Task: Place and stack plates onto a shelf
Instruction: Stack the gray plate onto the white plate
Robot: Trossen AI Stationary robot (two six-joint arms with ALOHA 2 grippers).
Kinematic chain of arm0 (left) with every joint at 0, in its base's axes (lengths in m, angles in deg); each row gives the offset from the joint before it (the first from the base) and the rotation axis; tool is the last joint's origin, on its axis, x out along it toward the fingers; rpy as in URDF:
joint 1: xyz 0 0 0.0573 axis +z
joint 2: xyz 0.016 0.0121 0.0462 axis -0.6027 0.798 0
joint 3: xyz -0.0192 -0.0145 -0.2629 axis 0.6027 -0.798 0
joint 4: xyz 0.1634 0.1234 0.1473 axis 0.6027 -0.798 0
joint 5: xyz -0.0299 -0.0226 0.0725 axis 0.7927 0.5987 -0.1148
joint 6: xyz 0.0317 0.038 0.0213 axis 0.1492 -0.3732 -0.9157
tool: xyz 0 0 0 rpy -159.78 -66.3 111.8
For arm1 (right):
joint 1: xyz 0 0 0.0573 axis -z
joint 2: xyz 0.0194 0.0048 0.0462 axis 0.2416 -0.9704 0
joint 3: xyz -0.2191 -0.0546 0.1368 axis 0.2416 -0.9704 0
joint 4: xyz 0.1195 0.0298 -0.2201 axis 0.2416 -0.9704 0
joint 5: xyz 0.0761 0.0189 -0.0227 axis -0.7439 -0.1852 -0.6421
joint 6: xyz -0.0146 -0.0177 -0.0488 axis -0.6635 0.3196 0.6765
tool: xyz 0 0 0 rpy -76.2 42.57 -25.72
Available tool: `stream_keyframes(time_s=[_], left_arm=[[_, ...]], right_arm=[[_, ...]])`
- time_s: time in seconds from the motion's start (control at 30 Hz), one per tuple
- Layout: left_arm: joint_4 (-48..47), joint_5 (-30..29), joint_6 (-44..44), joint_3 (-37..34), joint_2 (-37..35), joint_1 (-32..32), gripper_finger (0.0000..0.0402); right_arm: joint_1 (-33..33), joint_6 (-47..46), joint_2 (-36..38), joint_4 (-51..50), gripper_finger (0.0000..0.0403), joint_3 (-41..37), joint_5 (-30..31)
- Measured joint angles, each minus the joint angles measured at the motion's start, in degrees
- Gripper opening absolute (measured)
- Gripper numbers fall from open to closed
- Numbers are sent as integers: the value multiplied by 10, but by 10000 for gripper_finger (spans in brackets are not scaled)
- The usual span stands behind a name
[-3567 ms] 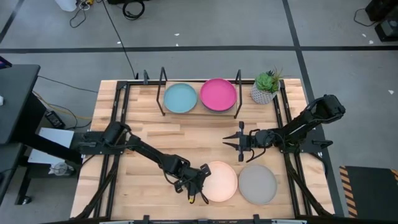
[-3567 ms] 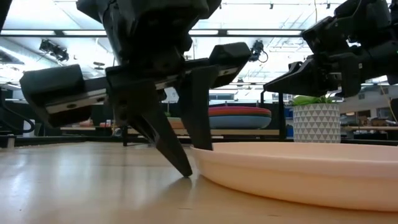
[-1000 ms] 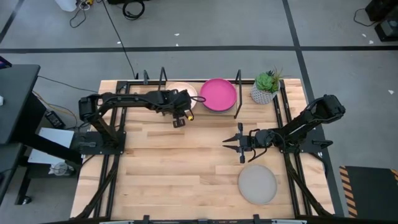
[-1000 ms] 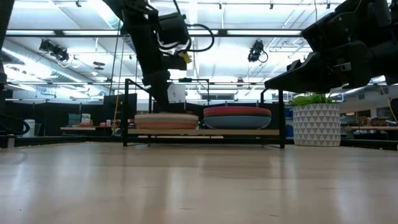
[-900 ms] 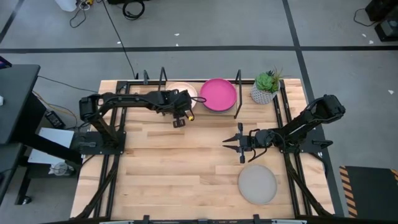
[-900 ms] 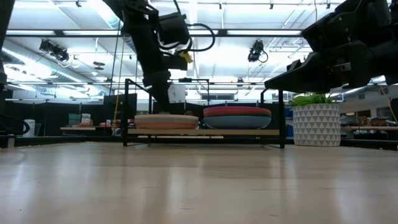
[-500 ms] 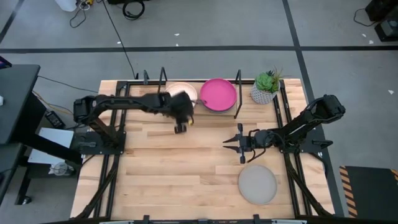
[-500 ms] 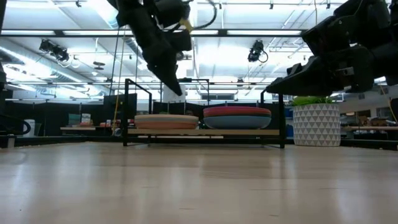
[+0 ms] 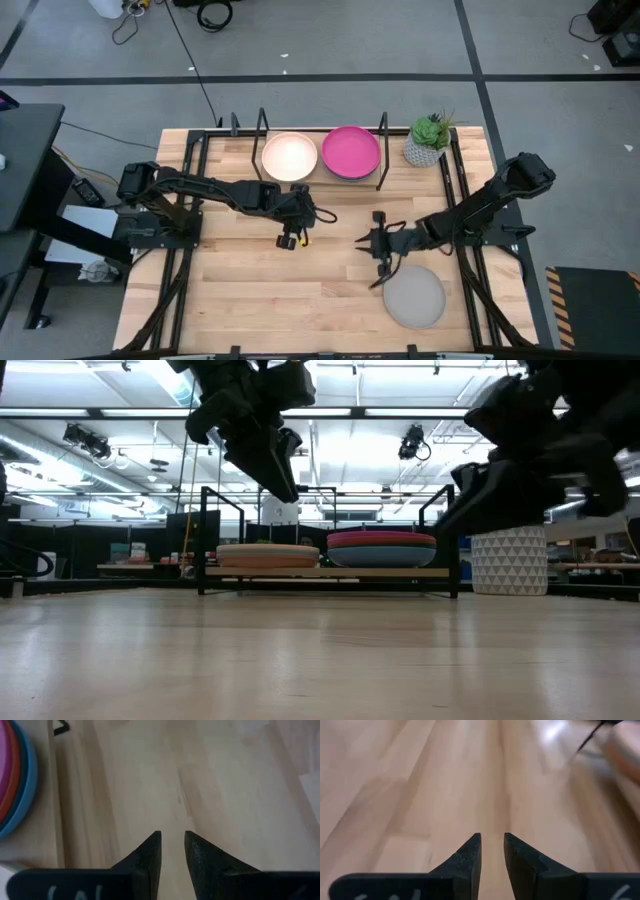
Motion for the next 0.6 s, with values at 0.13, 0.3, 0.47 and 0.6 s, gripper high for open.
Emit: stream_keyframes(time_s=[0.13,0.3,0.47,0.6], left_arm=[[-6,4,-2,0,0,-1,93],[-14,4,4,0,0,-5,93],[-15,4,2,0,0,-12,93],[-26,4,2,0,0,-22,93]], right_arm=[[-27,-27,0,-223,89,86,-15],[-41,-103,0,-436,96,178,-99],[-52,-147,0,-540,127,218,-155],[-58,-172,-4,-617,147,217,-161]])
